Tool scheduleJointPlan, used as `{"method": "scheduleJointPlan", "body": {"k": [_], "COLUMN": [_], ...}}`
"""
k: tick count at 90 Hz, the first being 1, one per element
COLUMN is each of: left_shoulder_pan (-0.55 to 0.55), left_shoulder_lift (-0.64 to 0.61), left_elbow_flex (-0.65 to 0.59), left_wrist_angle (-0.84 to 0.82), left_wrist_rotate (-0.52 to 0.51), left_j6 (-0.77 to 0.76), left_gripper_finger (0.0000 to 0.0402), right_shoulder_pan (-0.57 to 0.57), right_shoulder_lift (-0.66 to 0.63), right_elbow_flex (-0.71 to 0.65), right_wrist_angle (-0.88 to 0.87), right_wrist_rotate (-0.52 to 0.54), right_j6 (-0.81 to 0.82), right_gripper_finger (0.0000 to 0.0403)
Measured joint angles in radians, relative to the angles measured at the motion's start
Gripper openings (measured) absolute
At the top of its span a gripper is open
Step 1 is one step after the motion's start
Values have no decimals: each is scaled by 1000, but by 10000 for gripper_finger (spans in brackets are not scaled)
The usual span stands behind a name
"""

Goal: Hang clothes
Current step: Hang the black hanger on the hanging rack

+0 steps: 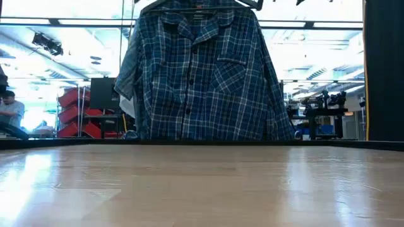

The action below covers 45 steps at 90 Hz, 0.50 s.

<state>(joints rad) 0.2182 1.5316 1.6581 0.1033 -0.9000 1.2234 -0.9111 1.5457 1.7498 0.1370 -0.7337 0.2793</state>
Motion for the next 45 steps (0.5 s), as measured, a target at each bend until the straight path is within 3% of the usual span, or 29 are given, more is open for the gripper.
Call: {"method": "scheduleJointPlan", "body": {"k": [13, 45], "left_shoulder_pan": [18, 19], "left_shoulder_lift": [8, 8], "left_elbow_flex": [0, -8], "left_wrist_angle": [4, -27], "left_wrist_rotate": [30, 30], "left_j6": [-21, -57], "left_gripper_finger": [128, 128], "right_shoulder_pan": [-45, -104], "right_shoulder_lift": [74, 122], "right_elbow_flex": [84, 74], "right_wrist_angle": [-5, -50], "right_wrist_rotate": [-59, -79], "right_j6": [73, 83], "right_gripper_finger": [0, 0]}}
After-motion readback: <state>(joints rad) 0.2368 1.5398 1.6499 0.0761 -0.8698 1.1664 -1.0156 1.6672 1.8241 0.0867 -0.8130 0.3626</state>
